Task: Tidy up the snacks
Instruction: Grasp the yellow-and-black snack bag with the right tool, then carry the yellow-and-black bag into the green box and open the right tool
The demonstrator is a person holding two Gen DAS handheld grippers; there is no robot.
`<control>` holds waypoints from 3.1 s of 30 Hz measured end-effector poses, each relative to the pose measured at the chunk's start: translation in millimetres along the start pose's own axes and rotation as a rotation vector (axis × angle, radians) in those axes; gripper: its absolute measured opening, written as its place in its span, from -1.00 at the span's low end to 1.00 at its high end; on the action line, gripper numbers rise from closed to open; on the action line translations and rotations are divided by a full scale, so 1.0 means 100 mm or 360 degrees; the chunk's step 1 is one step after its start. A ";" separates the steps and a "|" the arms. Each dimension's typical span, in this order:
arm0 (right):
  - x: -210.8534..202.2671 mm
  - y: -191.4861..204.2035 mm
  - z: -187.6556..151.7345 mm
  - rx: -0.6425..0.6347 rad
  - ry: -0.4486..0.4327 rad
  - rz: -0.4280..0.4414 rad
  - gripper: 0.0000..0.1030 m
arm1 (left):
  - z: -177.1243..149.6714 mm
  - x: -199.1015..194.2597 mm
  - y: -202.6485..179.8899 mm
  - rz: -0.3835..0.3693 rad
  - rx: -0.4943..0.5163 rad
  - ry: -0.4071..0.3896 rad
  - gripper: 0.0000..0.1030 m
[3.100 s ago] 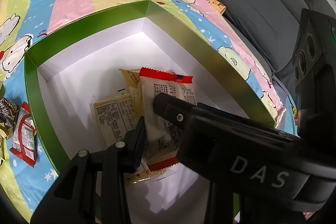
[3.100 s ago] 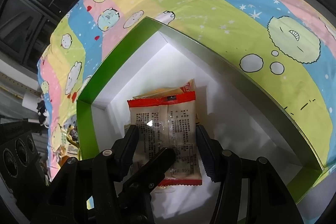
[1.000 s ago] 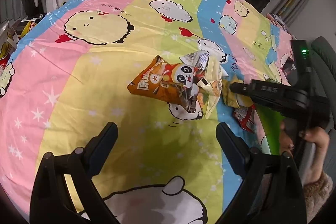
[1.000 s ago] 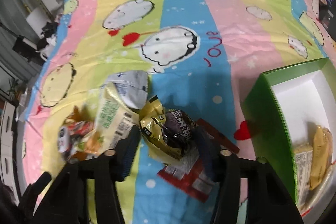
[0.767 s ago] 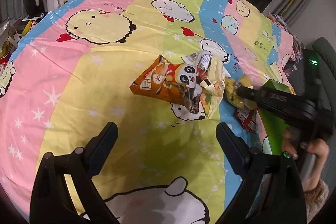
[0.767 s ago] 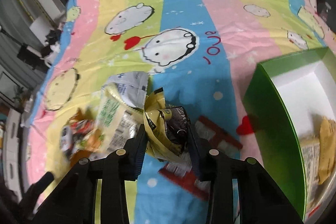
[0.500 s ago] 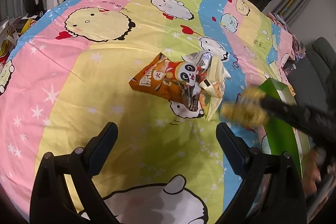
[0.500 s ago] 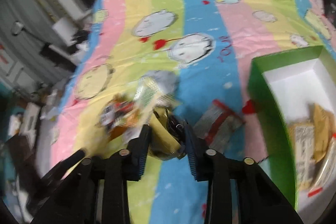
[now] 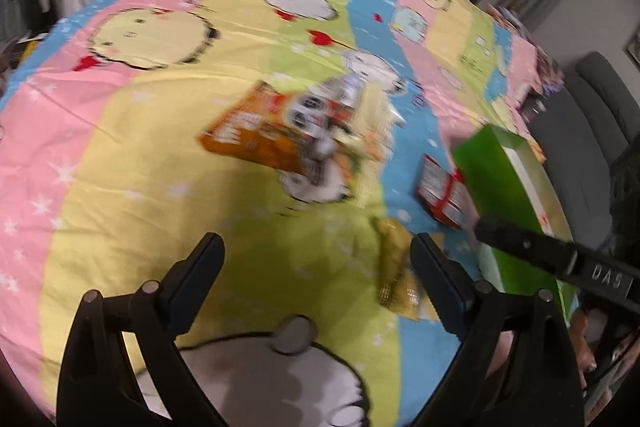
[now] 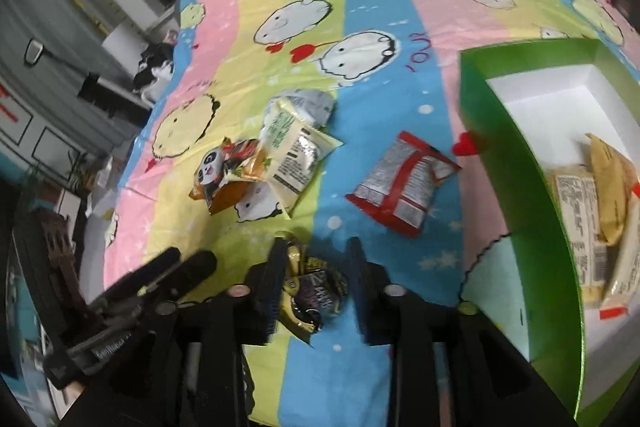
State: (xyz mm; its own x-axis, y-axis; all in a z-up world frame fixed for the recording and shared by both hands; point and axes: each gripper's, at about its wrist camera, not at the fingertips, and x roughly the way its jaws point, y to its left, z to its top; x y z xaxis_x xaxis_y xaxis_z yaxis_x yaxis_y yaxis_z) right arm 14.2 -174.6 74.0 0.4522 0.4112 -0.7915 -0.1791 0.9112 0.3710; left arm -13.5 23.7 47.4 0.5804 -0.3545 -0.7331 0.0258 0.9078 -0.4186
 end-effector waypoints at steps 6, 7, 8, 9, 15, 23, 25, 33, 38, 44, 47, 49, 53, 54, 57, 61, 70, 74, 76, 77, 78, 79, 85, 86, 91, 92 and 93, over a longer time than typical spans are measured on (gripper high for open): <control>0.13 -0.10 -0.04 0.0091 0.0113 0.0186 -0.03 | -0.11 0.12 -0.24 -0.0172 0.0087 0.0102 0.65; 0.18 -0.10 -0.05 0.0094 0.0142 0.0200 -0.03 | -0.13 0.14 -0.27 -0.0179 0.0101 0.0117 0.63; 0.20 -0.09 -0.06 0.0097 0.0154 0.0204 -0.03 | -0.14 0.16 -0.30 -0.0181 0.0110 0.0128 0.58; 0.23 -0.09 -0.07 0.0098 0.0171 0.0209 -0.02 | -0.16 0.19 -0.33 -0.0189 0.0123 0.0143 0.55; 0.40 -0.10 -0.11 0.0121 0.0257 0.0285 0.02 | -0.25 0.37 -0.42 -0.0213 0.0155 0.0226 0.29; 0.49 -0.18 -0.12 0.0152 0.0258 0.0321 0.08 | -0.28 0.43 -0.47 -0.0254 0.0178 0.0211 0.03; 0.51 -0.22 -0.11 0.0167 0.0261 0.0347 0.11 | -0.27 0.44 -0.46 -0.0263 0.0169 0.0210 0.02; 0.56 -0.27 -0.13 0.0207 0.0254 0.0458 0.15 | -0.28 0.40 -0.44 -0.0270 0.0160 0.0170 -0.06; 0.40 -0.07 -0.14 0.0078 0.0181 0.0448 0.11 | -0.24 0.26 -0.51 -0.0230 0.0170 0.0121 -0.09; 0.08 -0.04 -0.08 0.0033 0.0047 0.0461 0.11 | -0.15 0.09 -0.74 -0.0235 0.0257 0.0017 -0.09; -0.12 -0.08 -0.05 0.0026 -0.0036 0.0445 0.11 | -0.12 0.05 -0.92 -0.0244 0.0327 -0.0023 -0.09; -0.22 -0.11 -0.03 0.0029 -0.0074 0.0434 0.11 | -0.11 0.03 -1.00 -0.0253 0.0360 -0.0048 -0.09; -0.39 -0.18 -0.03 0.0033 -0.0151 0.0406 0.11 | -0.06 0.01 -1.13 -0.0284 0.0379 -0.0060 -0.09; -0.42 -0.18 -0.03 0.0027 -0.0172 0.0397 0.11 | -0.06 0.00 -1.17 -0.0288 0.0385 -0.0071 -0.09; -0.51 -0.21 -0.02 0.0015 -0.0216 0.0383 0.11 | -0.05 -0.03 -1.26 -0.0299 0.0404 -0.0092 -0.09; -0.64 -0.26 -0.01 0.0009 -0.0275 0.0362 0.11 | -0.05 -0.06 -1.41 -0.0302 0.0417 -0.0114 -0.09; -0.89 -0.48 -0.02 0.0058 -0.0382 0.0376 0.11 | -0.05 -0.11 -1.72 -0.0328 0.0499 -0.0152 -0.10; -1.00 -0.58 -0.03 0.0076 -0.0435 0.0351 0.11 | -0.05 -0.09 -1.87 -0.0343 0.0543 -0.0158 -0.09; -1.04 -0.66 -0.02 0.0099 -0.0451 0.0347 0.11 | -0.05 -0.07 -1.93 -0.0350 0.0563 -0.0149 -0.09; -1.06 -0.69 -0.02 0.0109 -0.0459 0.0348 0.11 | -0.05 -0.05 -1.98 -0.0354 0.0576 -0.0148 -0.09; -1.08 -0.74 -0.02 0.0125 -0.0469 0.0348 0.11 | -0.05 -0.04 -2.02 -0.0356 0.0592 -0.0147 -0.09; -1.10 -0.77 -0.02 0.0138 -0.0476 0.0346 0.11 | -0.05 -0.03 -2.06 -0.0358 0.0603 -0.0146 -0.09; -1.23 -0.99 -0.03 0.0209 -0.0544 0.0293 0.11 | -0.04 0.08 -2.29 -0.0412 0.0666 -0.0115 -0.09; -1.25 -1.03 -0.03 0.0225 -0.0553 0.0287 0.11 | -0.04 0.11 -2.34 -0.0421 0.0681 -0.0105 -0.09; -1.31 -1.26 -0.05 0.0322 -0.0584 0.0247 0.11 | -0.07 0.26 -2.54 -0.0458 0.0740 -0.0058 -0.09; -1.32 -1.31 -0.05 0.0342 -0.0586 0.0239 0.11 | -0.08 0.29 -2.58 -0.0466 0.0750 -0.0047 -0.09; -1.33 -1.36 -0.06 0.0360 -0.0587 0.0233 0.11 | -0.08 0.31 -2.59 -0.0472 0.0756 -0.0038 -0.09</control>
State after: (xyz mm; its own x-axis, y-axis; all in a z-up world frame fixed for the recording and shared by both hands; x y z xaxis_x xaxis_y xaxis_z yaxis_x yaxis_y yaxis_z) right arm -26.4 -352.5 125.9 0.7247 0.4610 -0.5122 -0.0874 0.7988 0.5952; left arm -8.9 -224.8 128.8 0.5105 -0.6100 -0.6061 0.5514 0.7731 -0.3136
